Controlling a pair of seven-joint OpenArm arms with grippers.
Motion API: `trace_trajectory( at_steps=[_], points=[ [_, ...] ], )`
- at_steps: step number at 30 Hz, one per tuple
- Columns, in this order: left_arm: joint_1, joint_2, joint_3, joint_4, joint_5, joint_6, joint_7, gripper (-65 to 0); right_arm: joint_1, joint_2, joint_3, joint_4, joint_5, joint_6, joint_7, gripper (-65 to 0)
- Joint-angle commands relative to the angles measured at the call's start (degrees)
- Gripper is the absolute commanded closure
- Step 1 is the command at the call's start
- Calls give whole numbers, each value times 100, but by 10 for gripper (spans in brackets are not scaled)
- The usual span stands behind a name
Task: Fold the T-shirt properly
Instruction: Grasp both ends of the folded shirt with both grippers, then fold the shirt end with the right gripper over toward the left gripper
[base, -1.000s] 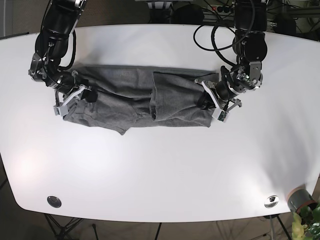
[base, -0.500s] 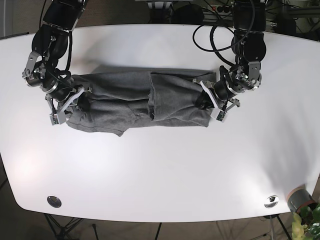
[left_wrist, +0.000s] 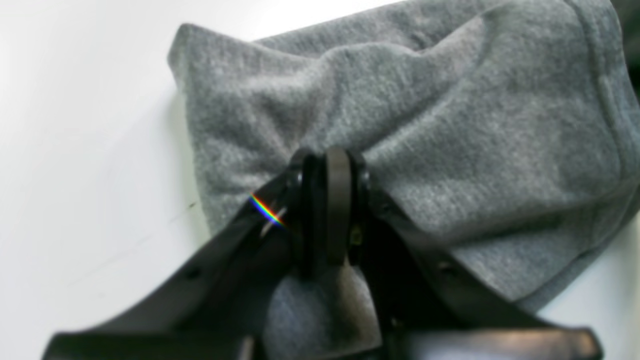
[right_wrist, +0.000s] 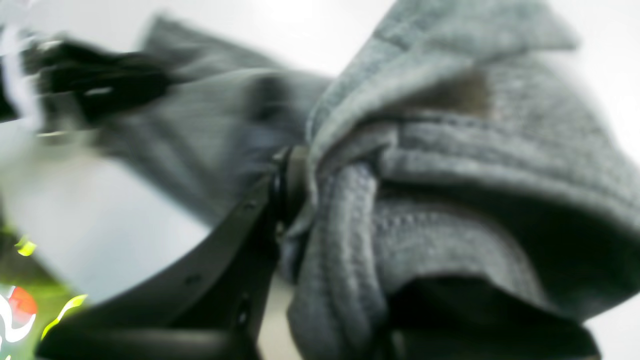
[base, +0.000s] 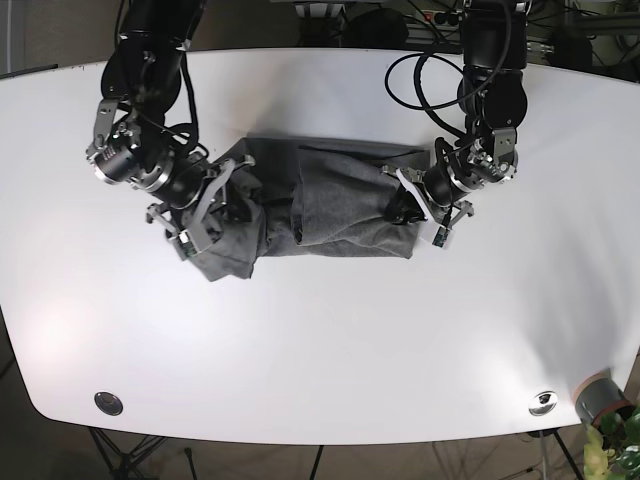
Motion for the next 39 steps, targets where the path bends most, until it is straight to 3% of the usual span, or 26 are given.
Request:
trace_trajectory(
  at_steps=[1, 6, 11, 20, 24, 26, 30, 32, 35, 39],
  points=[
    [-15, -23, 14, 4, 131, 19, 207, -42, 128, -123, -280, 110, 100, 8, 153, -22],
    [-6, -14, 14, 4, 131, 19, 216, -42, 145, -581, -816, 75, -129, -265, 180, -22],
    [-6, -23, 14, 4, 131, 19, 216, -42, 154, -950, -1484, 75, -797, -283, 329, -24],
    [-6, -23, 14, 4, 131, 11, 225, -42, 295, -985, -2794, -576, -2221, -309, 1068, -25],
    [-6, -23, 14, 4, 131, 11, 225, -42, 400, -1003, -3076, -1068, -2476, -326, 1358, -27],
    [3, -23, 14, 4, 131, 11, 225, -42, 453, -994, -3172, -1349, -2485, -494, 1551, -33],
    [38, -23, 14, 4, 131, 11, 225, -42, 602, -994, -3199, -1640, -2458, -1126, 1692, -173],
    [38, -23, 14, 4, 122, 11, 225, -42, 602, -994, -3199, -1640, -2449, -1337, 1701, -312],
    [38, -23, 5, 30, 122, 11, 225, -42, 629, -994, -3207, -1552, -2449, -1355, 1701, -428],
    [29, -32, -48, 153, -124, -7, 207, -42, 655, -985, -3207, -1367, -2449, -1355, 1701, -455]
  ],
)
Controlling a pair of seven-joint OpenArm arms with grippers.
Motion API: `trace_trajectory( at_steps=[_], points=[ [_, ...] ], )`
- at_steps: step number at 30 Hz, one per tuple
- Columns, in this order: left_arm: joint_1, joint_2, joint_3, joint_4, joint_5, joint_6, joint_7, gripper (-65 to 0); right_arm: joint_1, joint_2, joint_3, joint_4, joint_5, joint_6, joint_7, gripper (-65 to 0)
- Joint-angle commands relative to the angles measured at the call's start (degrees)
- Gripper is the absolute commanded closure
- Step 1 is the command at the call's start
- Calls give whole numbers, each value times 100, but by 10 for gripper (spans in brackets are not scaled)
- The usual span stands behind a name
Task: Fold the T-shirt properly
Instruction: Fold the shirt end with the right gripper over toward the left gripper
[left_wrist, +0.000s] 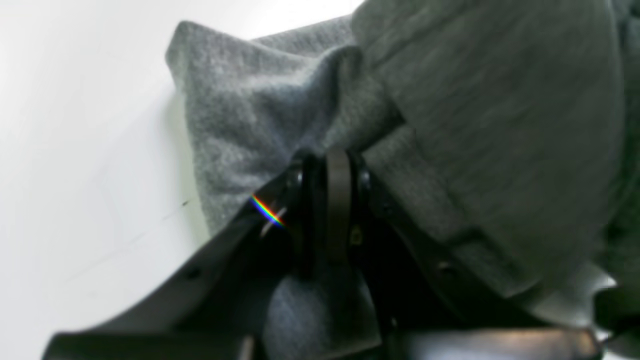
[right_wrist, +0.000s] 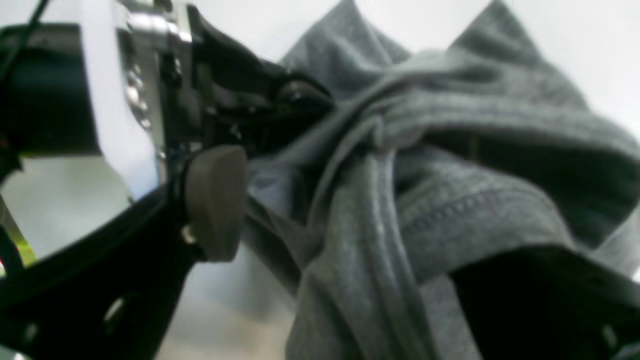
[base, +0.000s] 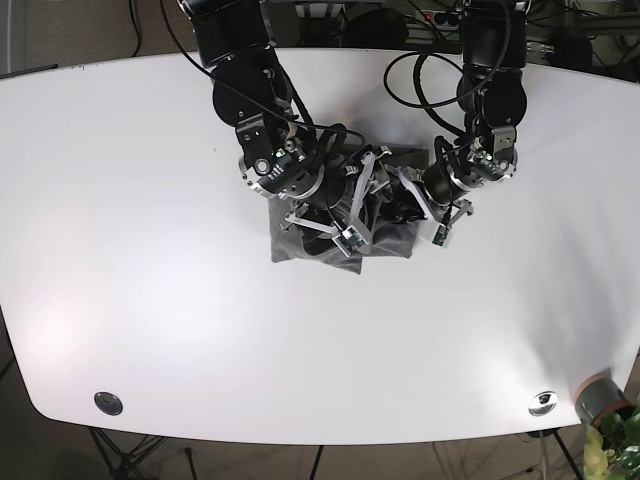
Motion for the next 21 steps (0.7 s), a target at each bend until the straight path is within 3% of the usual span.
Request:
trace_trajectory(
  at_steps=[1, 5, 9, 13, 21],
  points=[
    [-4, -41, -153, 250, -217, 4, 236, -42, 133, -56, -14, 303, 84, 2, 140, -455],
    [84, -58, -646, 804, -876, 4, 253, -42, 141, -56, -14, 585, 93, 2, 140, -457],
    [339, -252, -857, 1525, -1104, 4, 262, -42, 159, -56, -5, 585, 93, 2, 140, -457],
    [629, -568, -1050, 2202, -1104, 4, 262, -42, 177, -74, -32, 338, 93, -33, 158, -457],
    [963, -1034, -1780, 2474, -1104, 4, 262, -40, 484, -108, -673, -251, 128, -42, 210, -457]
  ],
)
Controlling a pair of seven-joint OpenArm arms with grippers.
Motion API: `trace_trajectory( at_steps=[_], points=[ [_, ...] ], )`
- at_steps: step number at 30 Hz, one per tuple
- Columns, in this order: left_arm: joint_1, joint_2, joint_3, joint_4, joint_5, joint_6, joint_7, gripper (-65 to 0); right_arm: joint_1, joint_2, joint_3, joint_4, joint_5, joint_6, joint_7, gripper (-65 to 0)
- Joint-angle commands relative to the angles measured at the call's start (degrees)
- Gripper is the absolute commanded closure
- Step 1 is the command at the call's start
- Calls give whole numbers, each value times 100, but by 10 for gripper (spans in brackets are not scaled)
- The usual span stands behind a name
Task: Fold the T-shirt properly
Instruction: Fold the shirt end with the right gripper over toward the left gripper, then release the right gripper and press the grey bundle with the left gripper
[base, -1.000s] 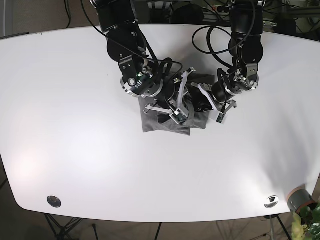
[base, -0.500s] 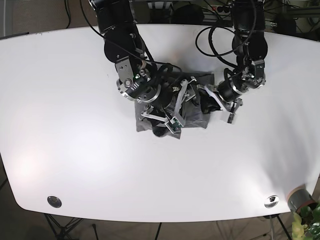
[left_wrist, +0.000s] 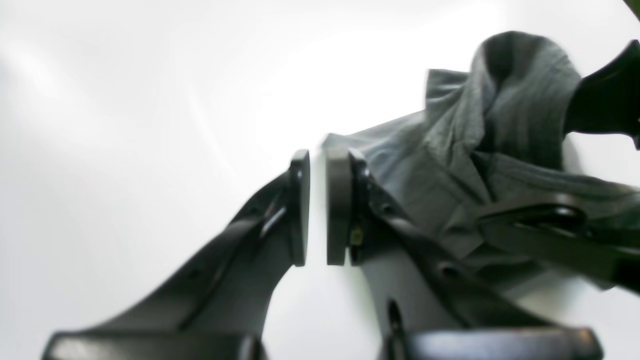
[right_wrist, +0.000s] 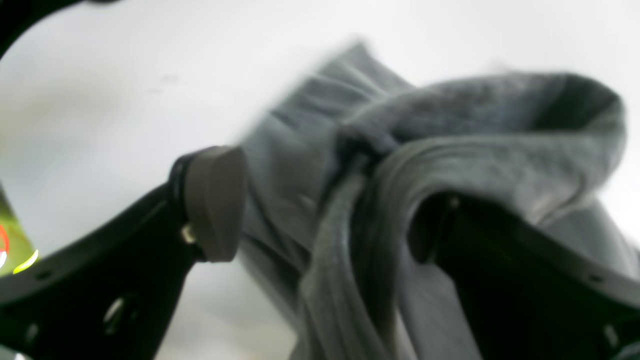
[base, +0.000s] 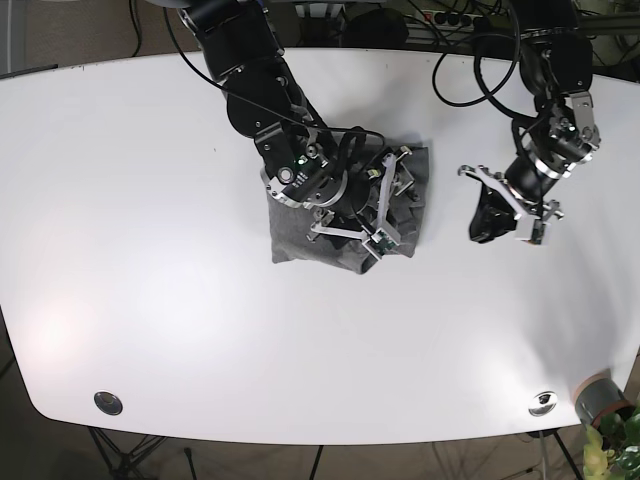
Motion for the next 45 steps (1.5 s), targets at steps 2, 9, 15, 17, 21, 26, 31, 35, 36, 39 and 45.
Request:
trace_trajectory(
  at_steps=[2, 9, 15, 17, 21, 26, 31, 35, 36, 39, 45],
  points=[
    [-18, -166, -362, 19, -68, 19, -140, -40, 181, -57, -191, 58, 249, 15, 182, -457],
    [-9, -571, -767, -517, -33, -359, -149, -40, 5, -57, 293, 409, 891, 15, 718, -457],
    [87, -711, -767, -710, 63, -851, -149, -42, -241, -15, 1040, 840, 1304, 15, 648, -452],
    [158, -711, -749, -693, 222, -913, -149, -42, -312, 73, 1154, 1007, 1304, 15, 613, -434],
    [79, -703, -362, -666, 494, -917, -167, -42, -320, 363, 1207, 1060, 1304, 15, 613, -393],
    [96, -597, 235, -60, 600, -917, -175, -42, -312, 662, 1462, 998, 1304, 15, 631, -308],
    [44, -281, 1132, 353, 995, -917, -175, -42, -92, 689, 2200, 567, 1295, 15, 639, -184],
    [44, 97, 1668, 635, 1576, -917, -158, -42, 163, 741, 2473, 40, 1304, 15, 639, -114],
    [26, 194, 1748, 635, 1690, -917, -158, -42, 251, 803, 2473, -101, 1295, 15, 639, -109],
    [-27, 475, 2064, 670, 2085, -917, -149, -42, 409, 988, 2438, -391, 1356, 15, 622, -108],
    [123, 572, 2222, 556, 2437, -917, -158, -42, 691, 970, 2438, -1024, 1304, 15, 710, -108]
  ],
)
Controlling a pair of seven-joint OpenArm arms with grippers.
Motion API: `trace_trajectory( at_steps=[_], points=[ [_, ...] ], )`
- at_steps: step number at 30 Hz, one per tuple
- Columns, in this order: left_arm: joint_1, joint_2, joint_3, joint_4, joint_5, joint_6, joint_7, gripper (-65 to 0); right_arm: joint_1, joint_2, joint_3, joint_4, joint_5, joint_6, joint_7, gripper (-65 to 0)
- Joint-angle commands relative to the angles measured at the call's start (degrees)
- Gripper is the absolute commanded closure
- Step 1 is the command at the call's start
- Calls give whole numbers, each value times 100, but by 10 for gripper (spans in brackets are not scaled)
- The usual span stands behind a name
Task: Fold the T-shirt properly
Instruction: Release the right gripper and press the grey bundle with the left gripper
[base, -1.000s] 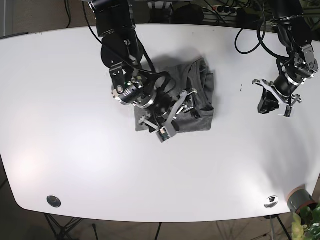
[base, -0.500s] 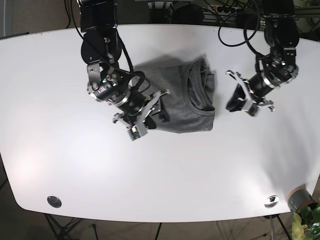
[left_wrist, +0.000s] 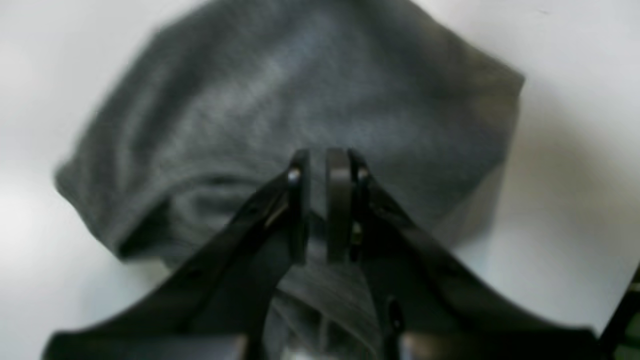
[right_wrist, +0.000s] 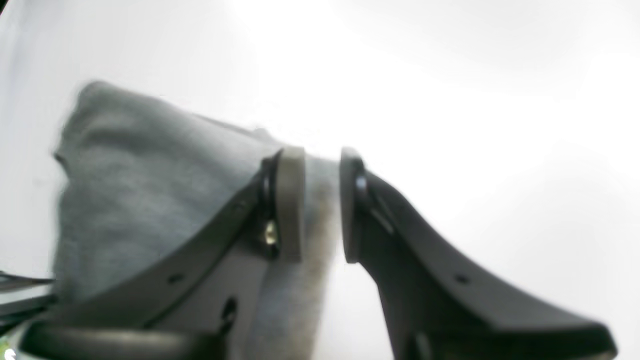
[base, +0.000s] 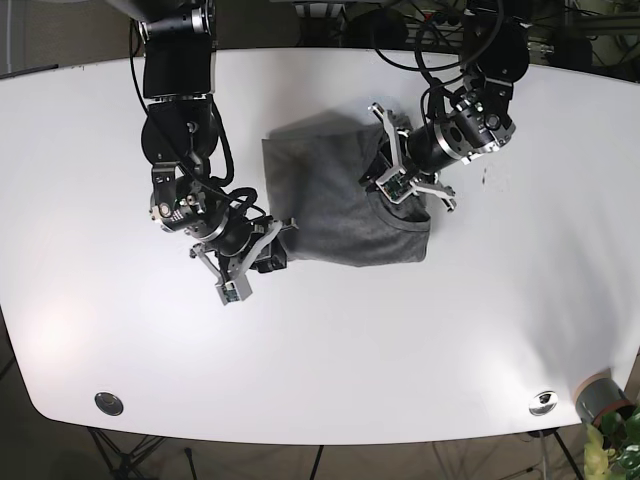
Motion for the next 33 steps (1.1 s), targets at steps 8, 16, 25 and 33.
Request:
trace_trajectory(
  at_steps=[8, 16, 25, 33],
  points=[
    [-111, -86, -192, -635, -66, 16, -134, -40, 440, -7, 1, -1187, 27, 17, 640, -108],
    [-533, -86, -517, -1593, -74, 16, -143, -40, 589, 2, 1, -2057, 18, 35, 1097, -108],
    [-894, -86, -543, -1778, -74, 16, -134, -38, 581, 187, 27, -2136, 27, 44, 1317, -103],
    [-621, -165, -561, -512, -74, 16, -90, -38, 546, 301, 18, -1406, 80, 44, 1133, -105]
  ],
)
